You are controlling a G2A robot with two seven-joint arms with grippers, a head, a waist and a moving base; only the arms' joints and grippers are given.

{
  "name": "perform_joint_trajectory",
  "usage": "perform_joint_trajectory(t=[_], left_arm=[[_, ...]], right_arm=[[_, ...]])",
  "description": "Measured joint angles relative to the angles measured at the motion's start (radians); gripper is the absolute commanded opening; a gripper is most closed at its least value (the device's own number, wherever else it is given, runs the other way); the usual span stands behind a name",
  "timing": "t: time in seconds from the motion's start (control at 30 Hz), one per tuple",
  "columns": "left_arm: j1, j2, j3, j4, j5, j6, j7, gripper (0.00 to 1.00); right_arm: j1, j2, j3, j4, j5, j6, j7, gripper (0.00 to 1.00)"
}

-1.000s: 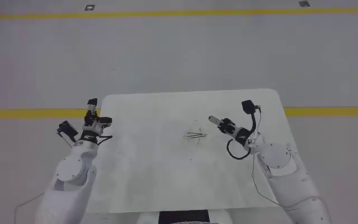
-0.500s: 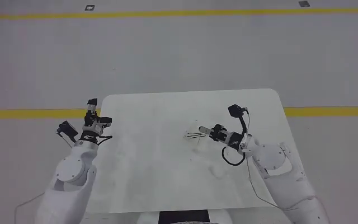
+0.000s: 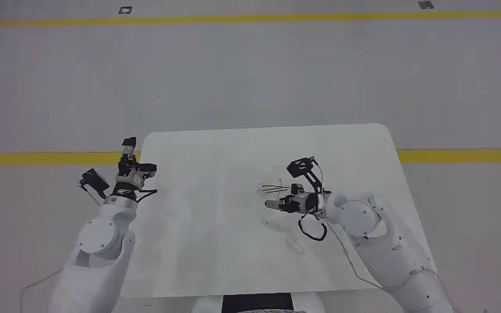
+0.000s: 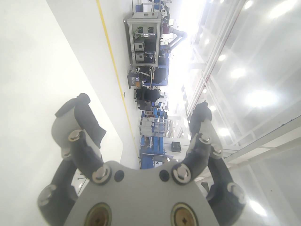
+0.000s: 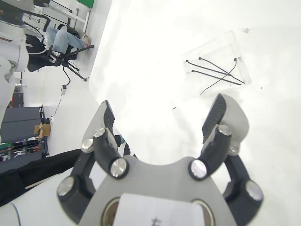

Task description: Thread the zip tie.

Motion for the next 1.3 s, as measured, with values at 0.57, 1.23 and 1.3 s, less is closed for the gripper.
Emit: perform_joint_trajectory(t=[0.57, 1.23, 1.3], left_arm=[[0.0, 0.0, 0.0, 0.0, 0.0, 0.0, 0.0, 1.0], [0.0, 0.0, 0.0, 0.0, 0.0, 0.0, 0.0, 1.0], [0.0, 0.0, 0.0, 0.0, 0.0, 0.0, 0.0, 1.0]], right_arm=[[0.418, -0.057, -0.282, 0.222, -0.123, -0.167, 0.199, 1.0], [0.569, -0.083, -0.42, 0.297, -0.16, -0.254, 0.3, 1.0], [0.629, -0.094, -0.48, 0.336, -0.145, -0.253, 0.324, 1.0]])
